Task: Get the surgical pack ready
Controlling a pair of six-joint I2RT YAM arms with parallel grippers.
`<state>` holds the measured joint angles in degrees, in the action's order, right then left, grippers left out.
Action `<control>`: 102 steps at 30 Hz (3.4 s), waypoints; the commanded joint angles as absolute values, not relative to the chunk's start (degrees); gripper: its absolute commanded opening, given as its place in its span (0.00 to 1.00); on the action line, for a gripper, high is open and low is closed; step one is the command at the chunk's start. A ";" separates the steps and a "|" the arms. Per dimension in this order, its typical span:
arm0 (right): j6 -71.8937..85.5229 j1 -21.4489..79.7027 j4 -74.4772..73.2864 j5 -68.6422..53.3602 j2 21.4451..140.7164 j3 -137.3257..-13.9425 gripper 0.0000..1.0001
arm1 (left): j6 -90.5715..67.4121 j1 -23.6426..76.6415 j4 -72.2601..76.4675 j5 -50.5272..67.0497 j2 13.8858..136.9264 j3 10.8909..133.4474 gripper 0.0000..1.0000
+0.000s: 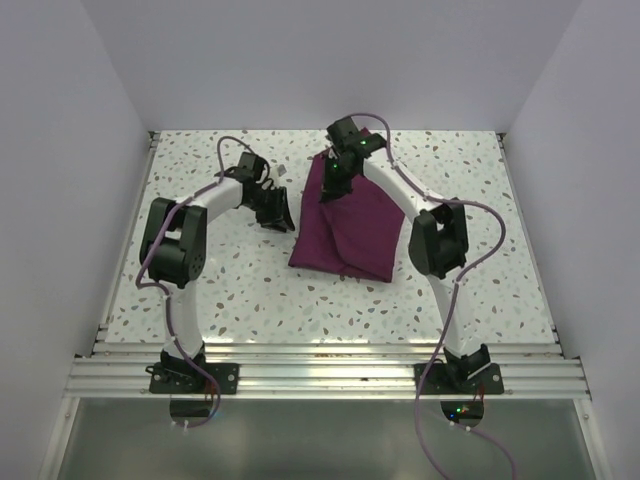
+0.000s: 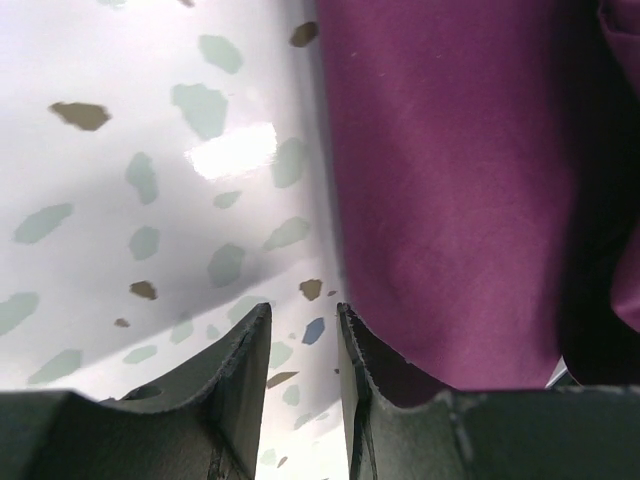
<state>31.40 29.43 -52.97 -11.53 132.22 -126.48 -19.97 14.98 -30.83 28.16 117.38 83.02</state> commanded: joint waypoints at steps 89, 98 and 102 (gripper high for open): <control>30.59 4.83 -24.17 -32.88 118.20 -95.35 0.00 | -31.99 15.99 -5.89 45.70 133.50 106.52 0.31; 32.08 4.66 -21.79 -32.52 126.64 -98.70 0.00 | -30.06 17.75 -6.59 44.83 133.41 104.32 0.32; 32.78 3.78 -21.54 -31.29 129.28 -98.53 0.00 | -29.01 17.32 -10.27 43.24 135.43 105.90 0.31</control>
<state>31.57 4.49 -23.22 -32.40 127.72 -96.71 -31.38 17.82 -8.69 44.16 133.88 104.01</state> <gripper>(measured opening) 0.008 0.314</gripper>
